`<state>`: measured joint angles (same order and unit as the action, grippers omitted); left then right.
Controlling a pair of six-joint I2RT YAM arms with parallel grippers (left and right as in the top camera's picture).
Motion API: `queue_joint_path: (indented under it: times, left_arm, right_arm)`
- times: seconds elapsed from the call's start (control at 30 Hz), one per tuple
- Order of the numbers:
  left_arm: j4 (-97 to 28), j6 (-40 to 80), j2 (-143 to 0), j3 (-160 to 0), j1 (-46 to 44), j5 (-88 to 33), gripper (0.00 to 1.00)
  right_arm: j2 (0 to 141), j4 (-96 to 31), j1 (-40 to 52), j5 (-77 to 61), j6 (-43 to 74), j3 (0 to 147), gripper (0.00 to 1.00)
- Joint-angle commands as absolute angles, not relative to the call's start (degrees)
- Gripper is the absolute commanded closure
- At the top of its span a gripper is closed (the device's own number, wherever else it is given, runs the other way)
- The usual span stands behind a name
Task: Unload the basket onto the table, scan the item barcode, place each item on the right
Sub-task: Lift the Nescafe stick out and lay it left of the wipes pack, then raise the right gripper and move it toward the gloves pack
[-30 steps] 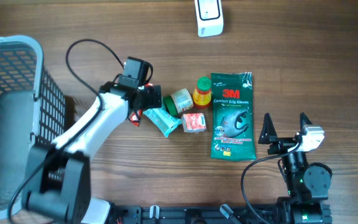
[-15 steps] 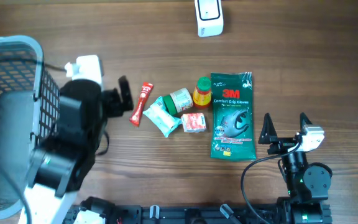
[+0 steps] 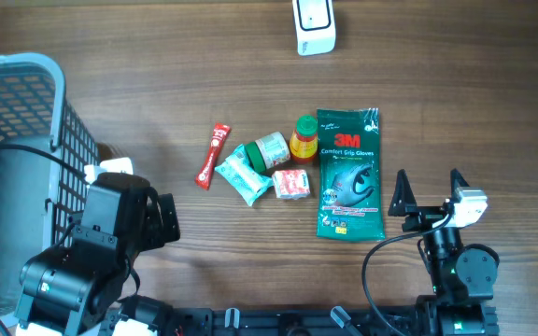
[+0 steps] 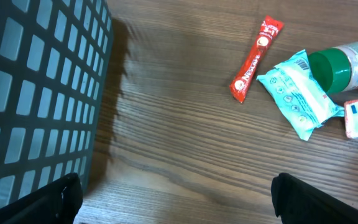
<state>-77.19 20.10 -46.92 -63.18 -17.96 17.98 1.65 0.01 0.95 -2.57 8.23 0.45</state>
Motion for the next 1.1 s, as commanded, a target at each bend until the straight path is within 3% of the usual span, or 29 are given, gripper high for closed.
queue_joint_path:
  times: [0.0, 0.4, 0.63, 0.73, 0.93, 1.07]
  left_arm:
    - [-77.3, 21.5, -47.0, -63.3, -18.1, 17.4, 0.00]
    - [-77.3, 21.5, -47.0, -63.3, -18.1, 17.4, 0.00]
    - [-77.3, 21.5, -47.0, -63.3, -18.1, 17.4, 0.00]
    - [-77.3, 21.5, -47.0, -63.3, -18.1, 17.4, 0.00]
    - [-77.3, 21.5, -47.0, -63.3, -18.1, 17.4, 0.00]
    - [-77.3, 21.5, -47.0, -63.3, -18.1, 17.4, 0.00]
  right_arm:
    - [1.7, 0.1, 1.1, -3.1, 7.5, 0.3, 0.00]
    - [1.7, 0.1, 1.1, -2.7, 7.6, 0.3, 0.00]
    - [1.7, 1.1, 1.1, -4.4, 23.0, 0.3, 0.00]
    - [1.7, 1.0, 1.1, -7.5, 22.9, 2.5, 0.00]
    - [6.3, -7.6, 1.1, -7.5, 20.9, 16.8, 0.00]
    - [20.2, -21.3, 1.1, -7.2, 19.0, 34.3, 0.00]
